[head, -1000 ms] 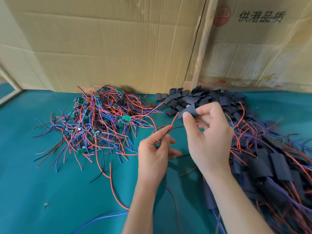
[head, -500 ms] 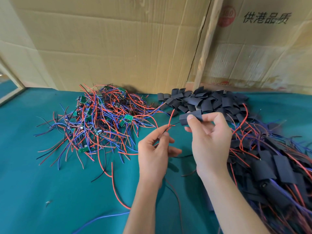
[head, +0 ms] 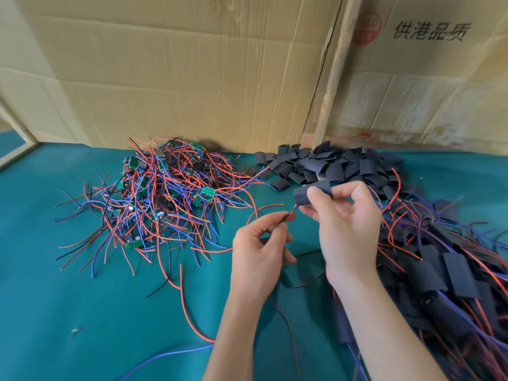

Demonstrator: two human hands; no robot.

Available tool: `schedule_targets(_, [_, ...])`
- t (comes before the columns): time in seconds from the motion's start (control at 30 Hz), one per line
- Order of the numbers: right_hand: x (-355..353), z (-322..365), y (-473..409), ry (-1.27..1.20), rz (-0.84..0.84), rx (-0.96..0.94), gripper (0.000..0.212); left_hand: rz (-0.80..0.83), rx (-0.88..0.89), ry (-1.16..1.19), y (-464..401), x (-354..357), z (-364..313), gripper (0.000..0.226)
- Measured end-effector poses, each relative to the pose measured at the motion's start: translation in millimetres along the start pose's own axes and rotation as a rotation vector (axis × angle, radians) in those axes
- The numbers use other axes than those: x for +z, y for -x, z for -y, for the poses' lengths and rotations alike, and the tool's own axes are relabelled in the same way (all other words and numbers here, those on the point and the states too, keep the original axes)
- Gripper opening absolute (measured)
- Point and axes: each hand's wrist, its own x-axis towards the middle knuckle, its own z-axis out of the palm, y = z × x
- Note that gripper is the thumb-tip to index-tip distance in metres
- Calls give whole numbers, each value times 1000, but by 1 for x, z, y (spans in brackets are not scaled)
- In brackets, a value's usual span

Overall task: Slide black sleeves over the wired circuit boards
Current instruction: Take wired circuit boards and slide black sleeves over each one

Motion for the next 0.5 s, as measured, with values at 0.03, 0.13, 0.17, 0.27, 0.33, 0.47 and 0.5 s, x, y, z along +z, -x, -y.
schedule_targets(0.03, [-3, 1, -2, 45, 42, 19, 24, -2, 10, -17, 0, 0, 0, 29])
schedule_targets(0.13, [-8, 3, -5, 132, 145, 105, 35, -16, 21, -23, 0, 2, 0, 28])
schedule_targets(0.17, [-8, 3, -4, 148, 170, 131, 40, -15, 29, -28, 0, 2, 0, 30])
schedule_targets(0.27, [-5, 2, 1, 229, 247, 167, 41, 4, 59, -39, 1, 2, 1, 46])
schedule_targets(0.33, [-2, 0, 5, 287, 339, 199, 30, -8, 70, -58, 2, 0, 3, 48])
schedule_targets(0.47, [-3, -1, 6, 360, 475, 248, 23, 41, 55, -14, 3, 0, 1, 45])
schedule_targets(0.5, [-4, -1, 6, 361, 500, 251, 20, 65, 47, 7, 3, 0, 1, 45])
